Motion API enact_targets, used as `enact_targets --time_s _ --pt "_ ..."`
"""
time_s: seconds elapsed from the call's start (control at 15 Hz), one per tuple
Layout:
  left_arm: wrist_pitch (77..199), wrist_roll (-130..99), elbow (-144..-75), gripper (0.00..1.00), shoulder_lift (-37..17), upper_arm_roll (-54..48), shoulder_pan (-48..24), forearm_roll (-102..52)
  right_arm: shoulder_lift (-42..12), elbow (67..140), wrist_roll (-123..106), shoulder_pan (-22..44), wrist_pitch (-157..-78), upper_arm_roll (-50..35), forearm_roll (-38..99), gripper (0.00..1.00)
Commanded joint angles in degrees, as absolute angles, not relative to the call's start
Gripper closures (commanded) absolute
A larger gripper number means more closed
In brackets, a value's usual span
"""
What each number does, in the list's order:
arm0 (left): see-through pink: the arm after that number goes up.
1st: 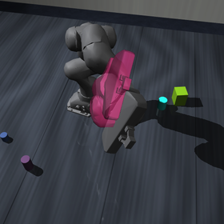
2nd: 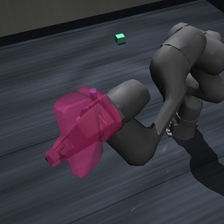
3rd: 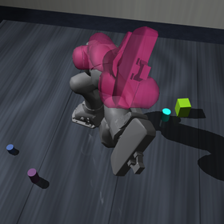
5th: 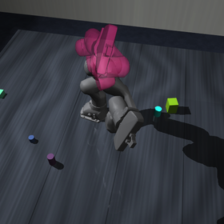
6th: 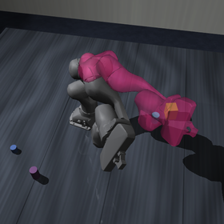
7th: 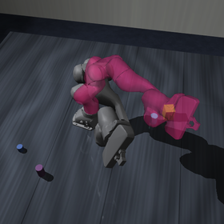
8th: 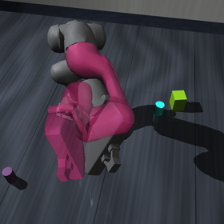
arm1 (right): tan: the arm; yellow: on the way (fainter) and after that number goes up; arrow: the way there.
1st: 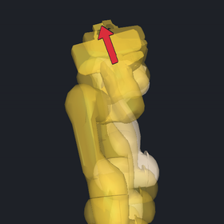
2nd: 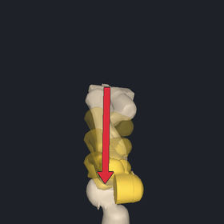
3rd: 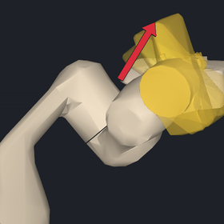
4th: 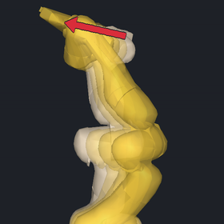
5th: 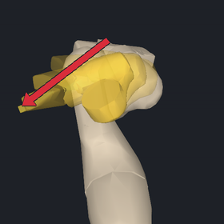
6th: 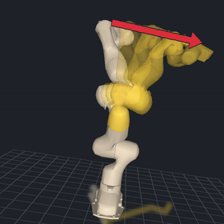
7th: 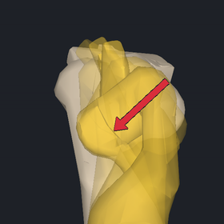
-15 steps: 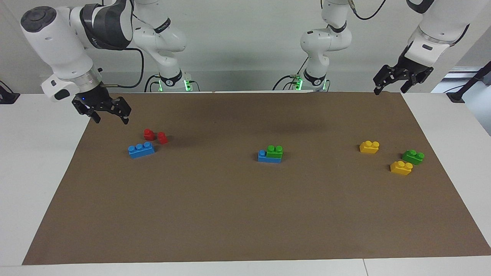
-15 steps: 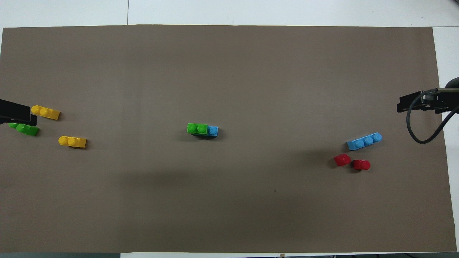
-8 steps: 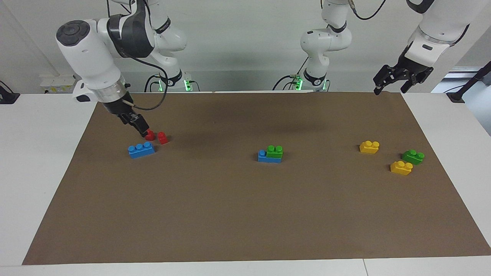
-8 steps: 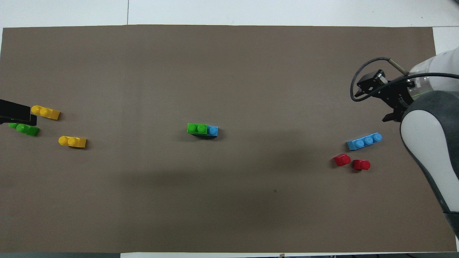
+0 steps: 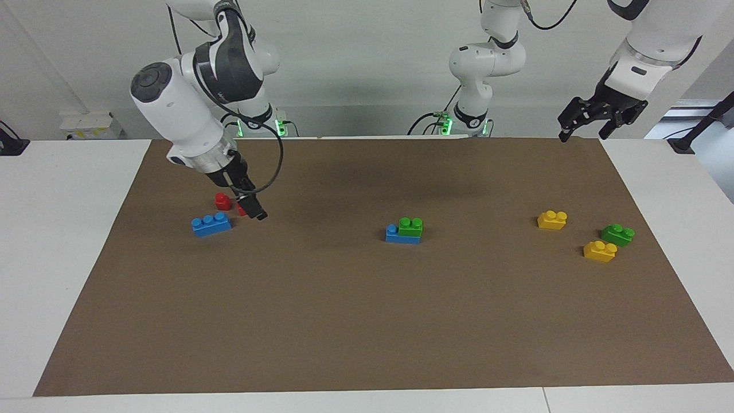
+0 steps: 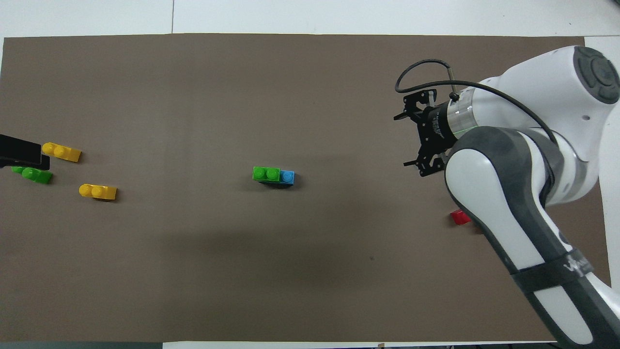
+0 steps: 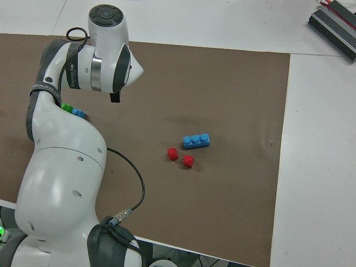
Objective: Remove green block with left arm and hold with right
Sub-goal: 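Move the right gripper toward the joined green-blue brick in the middle, then grasp the blue end with the right gripper while the left gripper grasps green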
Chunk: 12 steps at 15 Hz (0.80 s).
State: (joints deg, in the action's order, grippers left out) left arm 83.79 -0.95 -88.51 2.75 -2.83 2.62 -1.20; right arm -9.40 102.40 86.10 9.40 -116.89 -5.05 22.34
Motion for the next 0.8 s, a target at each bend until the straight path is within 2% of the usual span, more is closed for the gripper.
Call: enact_targets --time_s 0.0,0.2,0.47,0.73 --pt "84.3 -0.8 -91.0 0.00 4.7 -2.9 2.2 -1.5 -11.0 103.6 92.1 12.1 -121.9 -4.9 25.5 0.04" --pt "87.1 -8.5 -95.9 0.00 6.9 -3.4 1.8 -1.6 -12.3 105.7 96.6 14.8 -127.6 -5.0 27.0 0.04" --pt "99.7 -36.6 -108.3 0.00 11.9 -3.8 -5.6 -1.7 -15.1 106.7 96.8 20.0 -133.8 -4.9 30.8 0.04" --pt "105.8 -61.4 -111.1 0.00 10.3 -3.9 -12.1 -1.8 -18.8 106.3 97.5 23.1 -137.5 -4.9 33.7 0.04"
